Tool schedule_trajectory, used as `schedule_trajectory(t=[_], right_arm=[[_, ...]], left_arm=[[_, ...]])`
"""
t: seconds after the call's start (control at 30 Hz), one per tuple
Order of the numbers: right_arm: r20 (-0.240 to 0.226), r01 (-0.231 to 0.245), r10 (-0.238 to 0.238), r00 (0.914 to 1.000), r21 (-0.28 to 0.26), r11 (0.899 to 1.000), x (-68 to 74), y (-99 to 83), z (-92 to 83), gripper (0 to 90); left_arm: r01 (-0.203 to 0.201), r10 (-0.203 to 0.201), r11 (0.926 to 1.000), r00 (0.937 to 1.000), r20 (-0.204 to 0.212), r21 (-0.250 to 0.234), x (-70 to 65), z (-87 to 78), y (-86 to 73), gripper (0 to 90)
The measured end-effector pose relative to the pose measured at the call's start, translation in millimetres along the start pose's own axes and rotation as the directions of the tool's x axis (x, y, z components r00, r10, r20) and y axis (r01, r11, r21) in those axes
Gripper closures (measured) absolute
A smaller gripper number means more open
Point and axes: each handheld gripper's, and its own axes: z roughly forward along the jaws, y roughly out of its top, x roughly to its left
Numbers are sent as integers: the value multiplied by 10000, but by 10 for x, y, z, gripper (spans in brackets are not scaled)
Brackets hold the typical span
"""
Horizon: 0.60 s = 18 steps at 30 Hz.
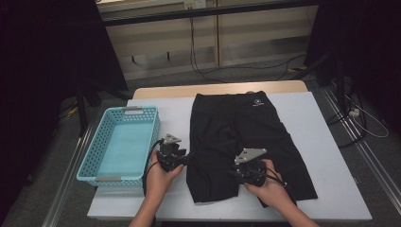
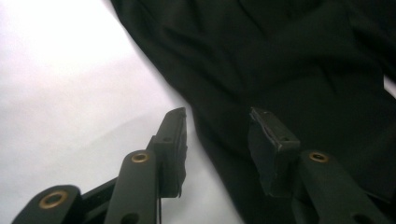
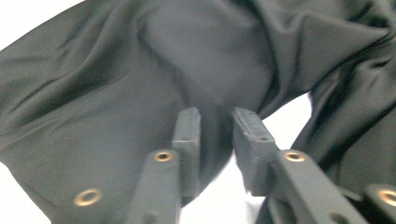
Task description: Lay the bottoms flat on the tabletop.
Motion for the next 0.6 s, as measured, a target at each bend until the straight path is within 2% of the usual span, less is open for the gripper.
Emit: schedule_trajectory(t=[0.03, 0.1, 0.13, 0.2, 0.27, 0.33, 0.43, 0.5, 0.57, 0.6], right_arm=[[-93, -11, 11, 10000, -4, 10000, -1, 4, 1, 807], [-422, 83, -82, 9991, 28, 10000, 9, 7, -6, 895], [-505, 149, -149, 9986, -7, 9999, 25, 7, -16, 900], [-983, 53, -64, 9951, -119, 9999, 64, 8, -40, 900], [-1431, 177, -199, 9895, -165, 9997, 133, 6, -51, 900], [-1513, 389, -419, 9876, -226, 9990, 209, 11, -52, 898], [-1690, 482, -532, 9842, -331, 9983, 272, 37, -52, 871], [-1580, 523, -576, 9858, -378, 9979, 279, 46, -49, 779], [-1481, 477, -541, 9875, -458, 9978, 257, 48, -61, 743], [-1366, 383, -454, 9896, -543, 9978, 236, 52, -75, 698]], left_arm=[[-125, 125, 9999, 9999, -27, 33, 1, 8, -11, 560], [-81, 81, 9999, 10000, 38, 120, -5, 17, -24, 561], [-188, 188, 9997, 9998, 2, 155, -1, 15, -25, 562], [-241, 239, 9994, 9997, 93, 247, -4, 14, -28, 584], [-301, 298, 9989, 9995, 93, 367, -13, 26, -36, 594], [-280, 276, 9989, 9996, 95, 375, -21, 30, -37, 618], [-300, 293, 9982, 9995, 140, 526, -22, 17, -35, 679], [-281, 269, 9977, 9995, 187, 620, -30, 12, -34, 712], [-95, 71, 9976, 9994, 346, 682, -37, 15, -36, 776], [-54, 24, 9975, 9991, 417, 708, -37, 14, -36, 801]])
